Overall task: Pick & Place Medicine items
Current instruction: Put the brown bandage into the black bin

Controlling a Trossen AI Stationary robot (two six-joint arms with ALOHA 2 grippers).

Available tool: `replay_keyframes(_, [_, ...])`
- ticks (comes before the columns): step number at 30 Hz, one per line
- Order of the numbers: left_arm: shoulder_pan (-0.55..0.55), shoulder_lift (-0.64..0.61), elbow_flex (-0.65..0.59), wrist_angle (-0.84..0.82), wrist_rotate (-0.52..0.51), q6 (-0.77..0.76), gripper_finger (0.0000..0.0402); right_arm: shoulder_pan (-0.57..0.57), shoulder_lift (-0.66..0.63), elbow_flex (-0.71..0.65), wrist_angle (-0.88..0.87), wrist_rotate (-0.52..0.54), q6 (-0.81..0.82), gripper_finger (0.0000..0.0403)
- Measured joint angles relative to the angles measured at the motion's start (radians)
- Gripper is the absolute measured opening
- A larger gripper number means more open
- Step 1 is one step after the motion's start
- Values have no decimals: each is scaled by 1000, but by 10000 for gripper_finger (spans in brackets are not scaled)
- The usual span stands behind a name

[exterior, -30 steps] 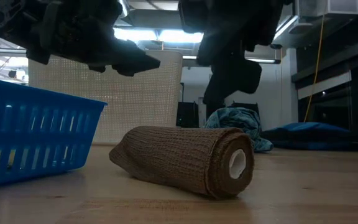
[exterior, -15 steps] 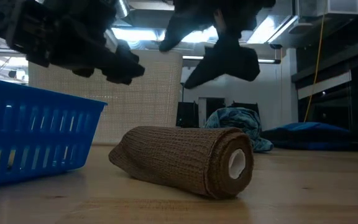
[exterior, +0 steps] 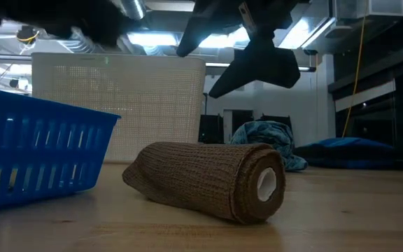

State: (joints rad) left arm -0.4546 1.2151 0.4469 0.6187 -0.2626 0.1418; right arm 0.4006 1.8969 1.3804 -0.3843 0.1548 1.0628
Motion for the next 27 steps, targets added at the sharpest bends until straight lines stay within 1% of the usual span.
replay_keyframes(4, [-23, -204, 1, -226, -2, -30, 226, 2, 0, 0, 2, 21, 16, 274])
replay_keyframes(6, [-34, -291, -2, -312, -8, -31, 226, 2, 4, 0, 4, 22, 19, 274])
replay_keyframes(8, [-42, -366, -37, -319, -8, -31, 226, 2, 16, 0, 16, 21, 26, 274])
replay_keyframes(13, [-34, -551, -230, -262, -16, -69, 226, 2, 39, -2, 18, 8, 34, 274])
replay_keyframes(16, [-16, -649, -316, -262, -14, -91, 226, 2, 47, 0, 45, -12, 75, 274])
replay_keyframes(18, [-15, -690, -341, -262, -7, -94, 226, 2, 48, -1, 64, -36, 92, 274])
replay_keyframes(21, [-15, -729, -344, -277, -7, -79, 226, 4, 48, 0, 86, -60, 143, 274])
replay_keyframes(25, [-15, -740, -344, -322, -8, -78, 226, 15, 62, 0, 106, -72, 199, 274])
replay_keyframes(27, [-15, -740, -344, -330, -8, -79, 226, 21, 89, 0, 110, -98, 220, 274])
